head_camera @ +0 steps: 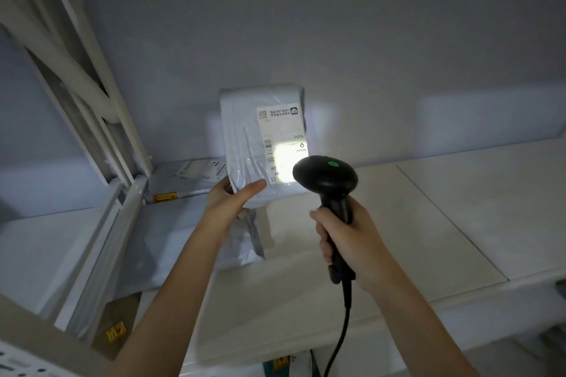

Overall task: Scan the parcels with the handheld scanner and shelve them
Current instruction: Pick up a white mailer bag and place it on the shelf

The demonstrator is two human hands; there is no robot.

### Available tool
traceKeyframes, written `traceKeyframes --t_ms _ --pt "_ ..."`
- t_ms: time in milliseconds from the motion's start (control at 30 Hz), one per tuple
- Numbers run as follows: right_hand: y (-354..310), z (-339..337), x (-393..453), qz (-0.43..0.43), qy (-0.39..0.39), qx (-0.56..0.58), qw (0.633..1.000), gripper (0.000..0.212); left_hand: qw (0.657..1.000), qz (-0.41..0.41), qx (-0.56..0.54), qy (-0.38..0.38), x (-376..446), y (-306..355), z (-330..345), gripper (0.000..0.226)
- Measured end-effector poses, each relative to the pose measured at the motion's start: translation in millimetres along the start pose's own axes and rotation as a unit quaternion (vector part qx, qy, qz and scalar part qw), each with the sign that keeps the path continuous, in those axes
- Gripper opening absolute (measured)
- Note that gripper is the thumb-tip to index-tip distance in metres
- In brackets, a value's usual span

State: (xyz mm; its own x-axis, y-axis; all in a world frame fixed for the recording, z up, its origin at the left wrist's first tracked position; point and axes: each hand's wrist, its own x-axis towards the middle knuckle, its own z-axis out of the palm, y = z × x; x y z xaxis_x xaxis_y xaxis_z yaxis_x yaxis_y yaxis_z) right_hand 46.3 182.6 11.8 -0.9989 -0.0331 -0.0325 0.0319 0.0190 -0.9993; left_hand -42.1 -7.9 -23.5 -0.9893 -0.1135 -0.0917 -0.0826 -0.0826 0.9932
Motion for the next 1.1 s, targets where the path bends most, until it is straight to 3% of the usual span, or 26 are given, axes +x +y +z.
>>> traceKeyframes --t_ms 400,567,800,933,1100 --pt "1 1 0 0.026 -0.016 0.010 0.999 0.015 1.000 0.000 0.003 0.003 1 -2 -3 0.044" --pt "1 1 0 0.041 -0.008 0.013 0.999 0.016 1.000 -0.006 -0.003 0.001 0 -2 -1 0.066" --pt "10 -3 13 0.054 0.022 0.015 0.998 0.015 1.000 -0.010 -0.017 0.005 5 -7 -5 0.039" --pt "36 -9 46 0.114 0.086 0.007 0.990 0.019 0.999 -0.018 -0.046 0.016 3 -11 -11 0.049" --pt "87 -6 89 0.203 0.081 -0.094 0.971 0.028 0.995 -0.033 -0.092 0.001 -4 -14 -15 0.044"
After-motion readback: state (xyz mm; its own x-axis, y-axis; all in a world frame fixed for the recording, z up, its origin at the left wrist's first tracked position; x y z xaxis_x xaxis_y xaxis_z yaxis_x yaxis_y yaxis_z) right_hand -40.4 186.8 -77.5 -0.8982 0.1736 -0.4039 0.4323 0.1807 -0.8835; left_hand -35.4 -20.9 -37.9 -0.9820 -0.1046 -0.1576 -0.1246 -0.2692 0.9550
